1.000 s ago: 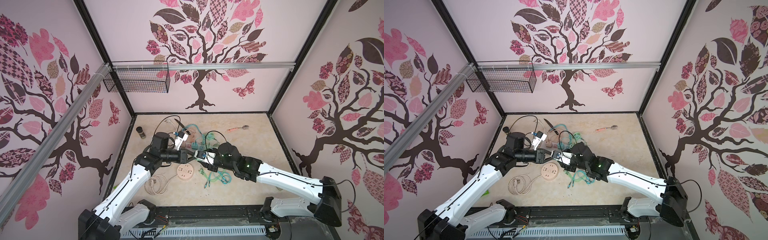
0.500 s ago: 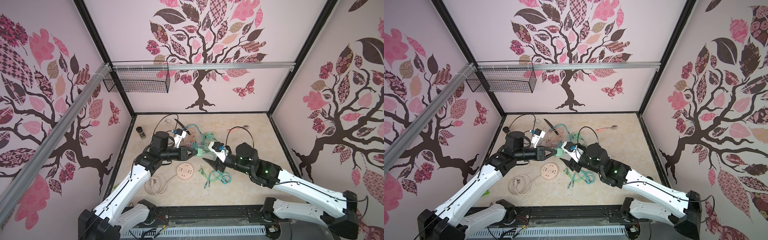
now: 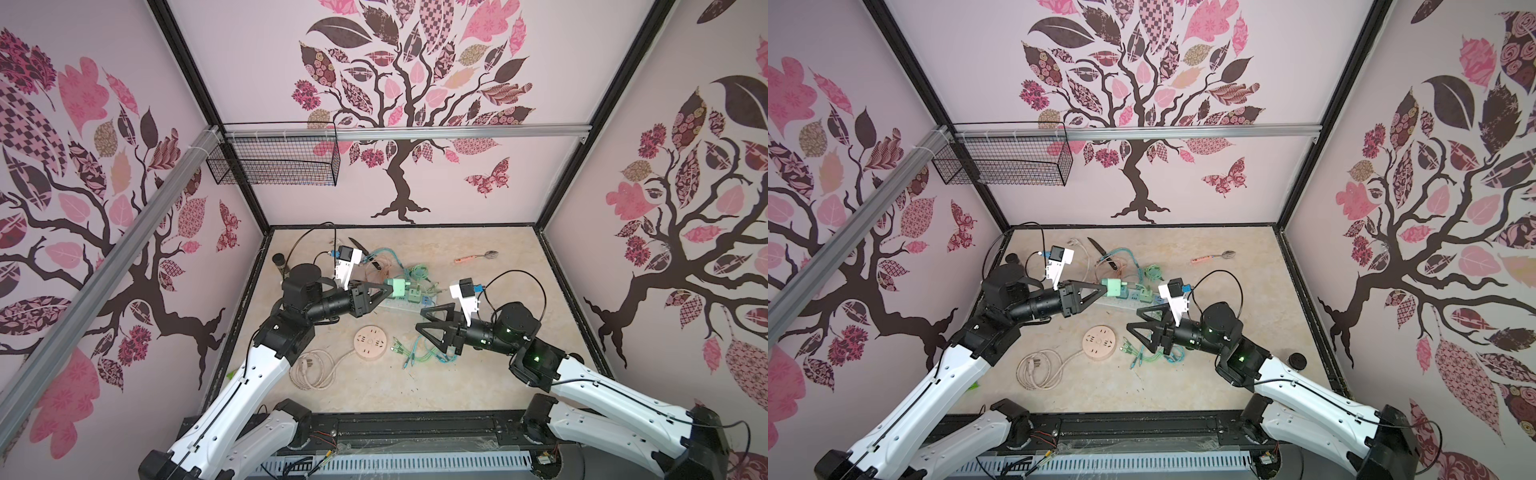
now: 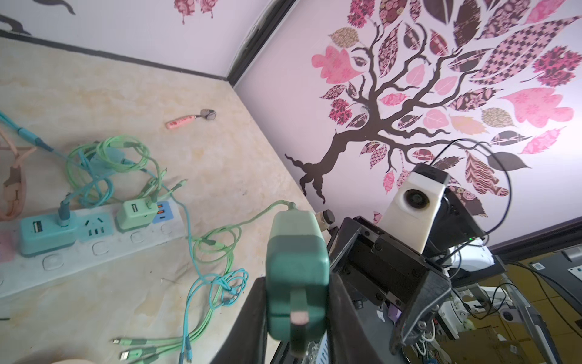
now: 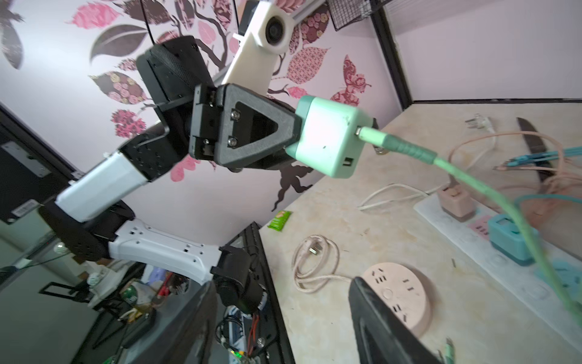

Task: Insert plugs into power strip
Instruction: Pick up the plug from the top-center of the table.

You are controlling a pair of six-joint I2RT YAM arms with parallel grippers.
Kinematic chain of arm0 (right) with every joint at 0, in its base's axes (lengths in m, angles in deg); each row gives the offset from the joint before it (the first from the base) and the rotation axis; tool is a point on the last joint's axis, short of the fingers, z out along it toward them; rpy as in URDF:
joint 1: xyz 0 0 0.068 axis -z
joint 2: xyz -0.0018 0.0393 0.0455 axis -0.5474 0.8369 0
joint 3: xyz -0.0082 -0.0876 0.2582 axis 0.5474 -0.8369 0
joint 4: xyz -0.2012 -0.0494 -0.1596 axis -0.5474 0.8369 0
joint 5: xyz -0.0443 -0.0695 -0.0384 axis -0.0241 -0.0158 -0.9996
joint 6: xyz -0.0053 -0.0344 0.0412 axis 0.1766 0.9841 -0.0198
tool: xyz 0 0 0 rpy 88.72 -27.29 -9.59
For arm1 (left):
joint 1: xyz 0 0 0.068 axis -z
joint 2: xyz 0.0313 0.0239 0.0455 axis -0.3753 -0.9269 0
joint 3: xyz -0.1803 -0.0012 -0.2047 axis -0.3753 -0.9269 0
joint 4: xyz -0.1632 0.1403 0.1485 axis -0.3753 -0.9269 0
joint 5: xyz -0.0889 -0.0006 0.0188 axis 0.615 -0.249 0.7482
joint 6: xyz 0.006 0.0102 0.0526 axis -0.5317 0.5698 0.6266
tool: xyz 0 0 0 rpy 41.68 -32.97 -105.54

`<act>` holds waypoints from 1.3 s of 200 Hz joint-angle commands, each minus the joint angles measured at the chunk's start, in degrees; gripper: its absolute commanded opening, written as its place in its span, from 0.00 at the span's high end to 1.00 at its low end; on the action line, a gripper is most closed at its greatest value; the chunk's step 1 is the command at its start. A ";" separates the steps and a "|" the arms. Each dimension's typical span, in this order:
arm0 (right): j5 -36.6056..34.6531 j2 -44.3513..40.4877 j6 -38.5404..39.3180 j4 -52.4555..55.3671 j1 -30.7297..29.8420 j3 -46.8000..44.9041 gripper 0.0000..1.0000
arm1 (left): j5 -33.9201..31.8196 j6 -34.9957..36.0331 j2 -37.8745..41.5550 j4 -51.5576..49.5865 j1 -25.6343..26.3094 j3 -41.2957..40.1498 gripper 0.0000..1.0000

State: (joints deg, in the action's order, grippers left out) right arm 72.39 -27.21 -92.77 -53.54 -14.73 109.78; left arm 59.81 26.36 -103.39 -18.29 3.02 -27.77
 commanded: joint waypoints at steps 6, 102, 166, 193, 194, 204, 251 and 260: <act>4.35 2.33 -8.56 -14.99 0.02 0.72 0.28 | 1.04 -1.92 3.26 6.33 0.17 -2.83 1.00; 5.46 11.49 -12.79 -25.88 -0.05 5.10 0.29 | 3.27 -7.49 5.89 15.59 0.14 -6.53 1.00; 4.13 16.20 -12.48 -26.08 0.11 9.10 0.34 | 5.35 -9.49 6.86 18.90 0.17 -7.57 1.00; 4.12 17.47 -13.11 -26.55 0.10 9.44 0.35 | 4.74 -9.01 7.97 18.90 0.13 -7.69 1.00; 4.12 17.48 -13.12 -26.57 0.10 9.44 0.35 | 4.74 -9.03 7.97 18.90 0.15 -7.69 1.00; 4.12 17.66 -13.25 -27.21 0.11 9.44 0.35 | 4.71 -8.84 8.13 18.90 0.16 -7.69 1.00; 5.18 18.91 -13.65 -29.66 0.11 10.75 0.41 | 6.52 -9.99 6.89 21.90 0.15 -7.95 1.00; 5.09 19.15 -13.88 -30.28 0.17 10.92 0.43 | 6.88 -10.36 6.67 22.31 0.16 -7.96 1.00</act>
State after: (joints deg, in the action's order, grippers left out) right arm 76.89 -9.40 -105.92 -80.45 -14.62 117.56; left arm 64.61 16.90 -96.52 -0.28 3.02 -34.22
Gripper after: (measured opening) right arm 0.593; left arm 0.272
